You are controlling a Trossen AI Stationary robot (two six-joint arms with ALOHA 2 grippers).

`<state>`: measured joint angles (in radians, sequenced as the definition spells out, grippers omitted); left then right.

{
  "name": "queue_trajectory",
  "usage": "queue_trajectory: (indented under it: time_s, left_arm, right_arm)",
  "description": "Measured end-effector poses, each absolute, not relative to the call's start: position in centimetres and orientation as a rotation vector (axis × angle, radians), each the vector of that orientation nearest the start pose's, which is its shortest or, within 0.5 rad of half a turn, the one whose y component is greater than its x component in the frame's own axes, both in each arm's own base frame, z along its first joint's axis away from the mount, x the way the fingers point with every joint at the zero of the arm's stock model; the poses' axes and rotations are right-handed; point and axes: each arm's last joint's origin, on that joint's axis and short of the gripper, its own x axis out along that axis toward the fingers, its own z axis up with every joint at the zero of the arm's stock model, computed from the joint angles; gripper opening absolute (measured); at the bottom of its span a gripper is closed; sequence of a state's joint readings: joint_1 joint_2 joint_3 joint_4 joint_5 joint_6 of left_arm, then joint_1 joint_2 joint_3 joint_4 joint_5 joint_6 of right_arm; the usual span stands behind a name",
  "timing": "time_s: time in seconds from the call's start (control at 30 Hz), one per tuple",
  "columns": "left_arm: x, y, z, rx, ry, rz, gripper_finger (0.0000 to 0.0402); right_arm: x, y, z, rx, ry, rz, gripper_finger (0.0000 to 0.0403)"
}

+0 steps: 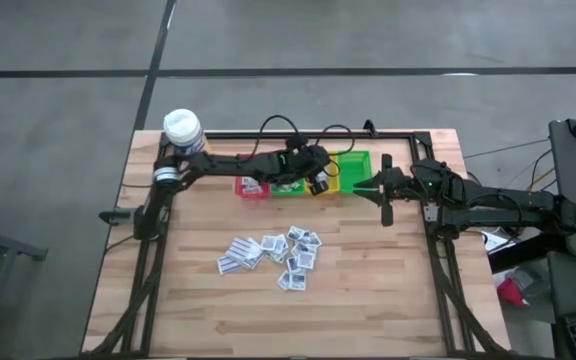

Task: Pick & Place First Aid Supplies
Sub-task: Put the alcohol pad into the yellow bin

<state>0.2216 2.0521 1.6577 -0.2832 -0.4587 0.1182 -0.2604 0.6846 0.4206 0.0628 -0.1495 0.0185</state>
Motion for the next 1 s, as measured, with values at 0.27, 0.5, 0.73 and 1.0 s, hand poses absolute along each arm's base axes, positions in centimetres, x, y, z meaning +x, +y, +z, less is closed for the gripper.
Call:
queue_trajectory:
  time_s: [0.27, 0.5, 0.73, 1.0]
  left_arm:
    - [45.5, 11.3, 22.4, 0.084, 0.734, 0.564, 0.0]
    - [45.6, 11.5, 20.9, 0.016, 0.774, 0.563, 0.0]
    - [45.4, 11.6, 20.4, -0.006, 0.788, 0.572, 0.0]
    - [45.2, 11.5, 20.0, -0.031, 0.8, 0.579, 0.0]
  right_arm:
    - [15.8, -3.8, 24.5, 0.052, 0.197, -0.134, 0.0068]
    - [15.8, -3.8, 24.5, 0.052, 0.197, -0.134, 0.0079]
    - [15.8, -3.8, 24.5, 0.052, 0.197, -0.133, 0.0079]
    - [15.8, -3.8, 24.5, 0.053, 0.197, -0.133, 0.0068]
